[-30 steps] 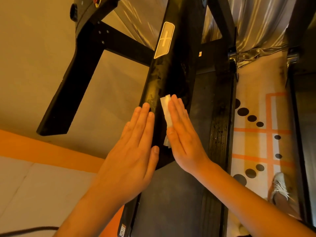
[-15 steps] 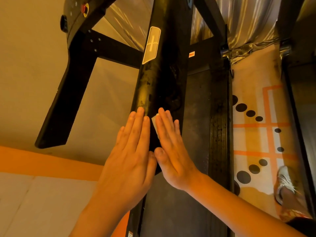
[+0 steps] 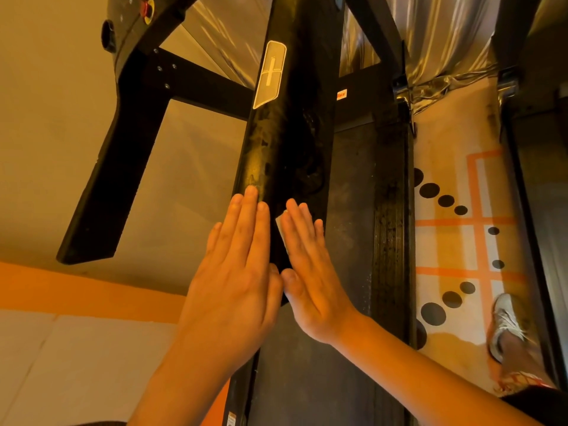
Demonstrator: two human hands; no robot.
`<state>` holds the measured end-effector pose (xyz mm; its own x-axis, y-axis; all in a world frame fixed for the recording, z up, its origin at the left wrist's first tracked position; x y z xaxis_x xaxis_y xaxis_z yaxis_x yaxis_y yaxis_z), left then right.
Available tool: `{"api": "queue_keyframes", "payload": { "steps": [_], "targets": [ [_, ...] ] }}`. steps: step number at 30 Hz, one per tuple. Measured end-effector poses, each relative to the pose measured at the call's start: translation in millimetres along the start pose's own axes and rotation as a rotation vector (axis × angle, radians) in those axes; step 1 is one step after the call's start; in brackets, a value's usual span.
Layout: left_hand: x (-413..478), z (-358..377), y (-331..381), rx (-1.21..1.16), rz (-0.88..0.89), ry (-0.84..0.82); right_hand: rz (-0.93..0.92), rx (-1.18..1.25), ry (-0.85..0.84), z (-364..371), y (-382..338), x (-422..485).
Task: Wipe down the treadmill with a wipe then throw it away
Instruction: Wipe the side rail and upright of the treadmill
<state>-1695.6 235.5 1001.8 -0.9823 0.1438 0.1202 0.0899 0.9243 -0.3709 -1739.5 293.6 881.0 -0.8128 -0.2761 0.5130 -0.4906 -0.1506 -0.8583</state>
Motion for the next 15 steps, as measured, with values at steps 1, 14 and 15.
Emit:
{"api": "queue_keyframes", "payload": {
  "steps": [1,14,15],
  "targets": [
    [0,0,0,0.001,0.001,0.001,-0.011,-0.011,-0.005,1,3,-2],
    [0,2,8,0.115,-0.047,0.01,0.129,0.018,0.001,2,17,-22],
    [0,3,8,0.12,-0.05,0.006,0.169,0.021,0.015,1,22,-27]
  ]
}}
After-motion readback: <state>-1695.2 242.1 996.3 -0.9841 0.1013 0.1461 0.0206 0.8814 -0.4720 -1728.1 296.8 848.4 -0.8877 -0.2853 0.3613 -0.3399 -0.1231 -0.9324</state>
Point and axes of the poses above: each hand's wrist, its own x-axis towards the middle knuckle, its own z-axis out of the palm, y = z × x, the point moved 3 cm from there along x, towards the middle knuckle, and after that the axes turned 1 degree about -y, right-handed, at the moved point
